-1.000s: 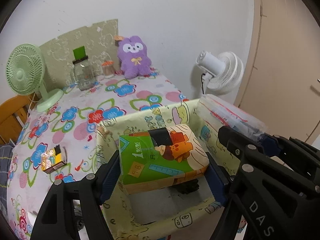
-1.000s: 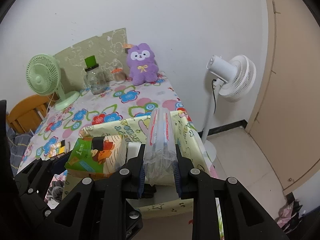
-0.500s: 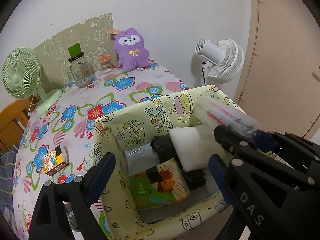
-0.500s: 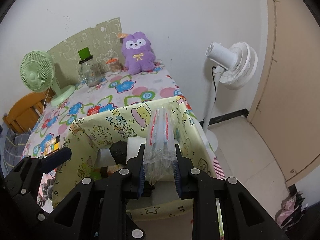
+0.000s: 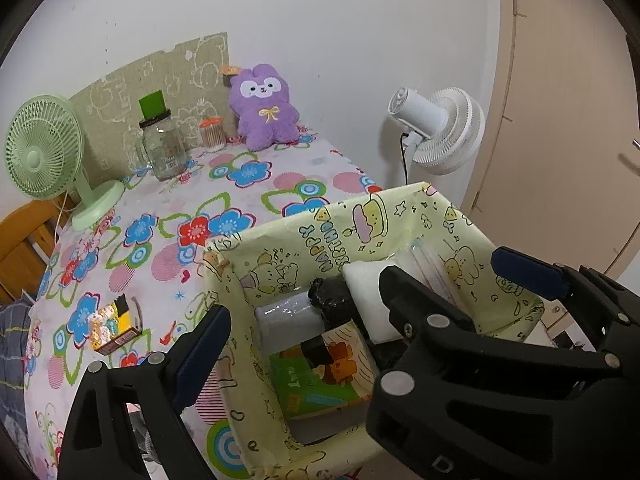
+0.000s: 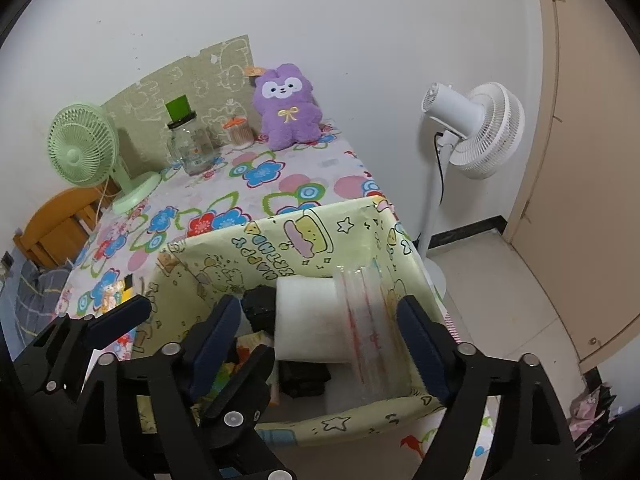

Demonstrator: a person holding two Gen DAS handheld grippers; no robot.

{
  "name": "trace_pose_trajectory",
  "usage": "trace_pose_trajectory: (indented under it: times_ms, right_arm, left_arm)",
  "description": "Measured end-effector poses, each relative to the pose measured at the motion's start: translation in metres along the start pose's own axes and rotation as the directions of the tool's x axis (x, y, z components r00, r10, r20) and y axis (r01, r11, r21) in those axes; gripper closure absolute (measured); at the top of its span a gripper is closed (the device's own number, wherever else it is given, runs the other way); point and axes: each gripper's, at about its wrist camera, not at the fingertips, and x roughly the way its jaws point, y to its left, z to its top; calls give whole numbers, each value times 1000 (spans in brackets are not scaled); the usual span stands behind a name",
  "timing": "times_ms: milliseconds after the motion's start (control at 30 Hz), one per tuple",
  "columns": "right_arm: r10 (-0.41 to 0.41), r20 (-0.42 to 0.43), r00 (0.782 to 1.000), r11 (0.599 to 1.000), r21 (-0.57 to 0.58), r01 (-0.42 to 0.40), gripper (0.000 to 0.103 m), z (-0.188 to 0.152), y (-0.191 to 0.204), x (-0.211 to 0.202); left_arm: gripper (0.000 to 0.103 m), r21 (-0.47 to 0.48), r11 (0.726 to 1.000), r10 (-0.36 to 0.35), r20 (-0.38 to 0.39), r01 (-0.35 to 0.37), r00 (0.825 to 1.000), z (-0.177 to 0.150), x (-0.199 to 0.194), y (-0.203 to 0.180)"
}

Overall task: Organize soft objects
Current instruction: 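Open the left tool to drop the tissue box while right releases the clear bag, then withdraw both tools from the paper box toward the remaining items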

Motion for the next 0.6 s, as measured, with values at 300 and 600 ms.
trace_pose_trajectory:
  times_ms: [300,600]
  right_arm:
    - [-2,44,999,1000,-18,3,17,5,14,-18]
    - [5,75,997,999,-43,-2,17,6,35,-35]
  left_arm:
    - [6,2,1000,-2,39,2,999,4,-20,10]
    - [5,-8,1000,5,77,-5,997,0,-41,27]
